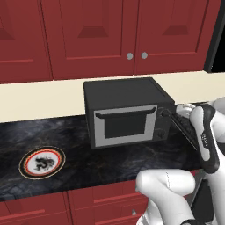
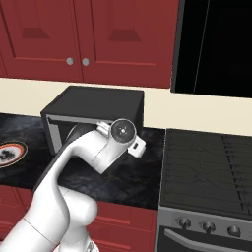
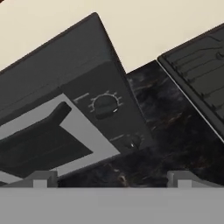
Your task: Pull the toaster oven rack outwards. Pick up the baguette from the plate and place it on the toaster oven rack. Close the toaster oven door fully and set the temperature to the lowest setting.
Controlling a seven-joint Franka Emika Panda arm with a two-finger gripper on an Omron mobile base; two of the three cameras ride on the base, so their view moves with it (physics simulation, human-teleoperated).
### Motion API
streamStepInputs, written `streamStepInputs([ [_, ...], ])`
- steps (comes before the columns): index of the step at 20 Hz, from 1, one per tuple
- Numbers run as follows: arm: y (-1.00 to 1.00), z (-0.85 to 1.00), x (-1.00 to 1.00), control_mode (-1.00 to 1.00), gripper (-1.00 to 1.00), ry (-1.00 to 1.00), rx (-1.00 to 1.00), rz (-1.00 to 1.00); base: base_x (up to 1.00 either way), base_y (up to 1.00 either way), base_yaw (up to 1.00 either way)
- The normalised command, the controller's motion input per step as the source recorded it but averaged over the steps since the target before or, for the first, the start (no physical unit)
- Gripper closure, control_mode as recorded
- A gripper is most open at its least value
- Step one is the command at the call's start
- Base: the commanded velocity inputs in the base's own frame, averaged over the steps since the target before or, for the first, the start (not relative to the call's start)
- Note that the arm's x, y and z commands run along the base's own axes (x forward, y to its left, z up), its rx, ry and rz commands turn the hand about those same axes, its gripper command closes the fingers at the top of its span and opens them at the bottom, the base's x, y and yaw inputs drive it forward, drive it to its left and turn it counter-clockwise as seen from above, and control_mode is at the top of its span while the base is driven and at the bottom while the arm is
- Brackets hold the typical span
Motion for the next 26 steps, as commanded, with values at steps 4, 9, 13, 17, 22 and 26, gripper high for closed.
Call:
streamStepInputs([
  [4, 0.12, -0.36, 0.08, -1.00, -1.00, -0.32, -0.08, 0.06, 0.00, 0.00, 0.00],
  [9, 0.17, -0.86, -0.01, -1.00, -1.00, -0.26, -0.09, 0.06, 0.00, 0.00, 0.00],
  [13, 0.25, -0.73, -0.27, -1.00, -1.00, -0.31, -0.05, 0.08, 0.00, 0.00, 0.00],
  [17, 0.28, -0.38, 0.04, -1.00, -1.00, -0.30, 0.00, 0.01, 0.00, 0.00, 0.00],
  [22, 0.22, -0.01, 0.19, -1.00, -1.00, -0.29, 0.00, -0.04, 0.00, 0.00, 0.00],
  [26, 0.12, 0.00, 0.06, -1.00, -1.00, -0.07, 0.00, -0.07, 0.00, 0.00, 0.00],
])
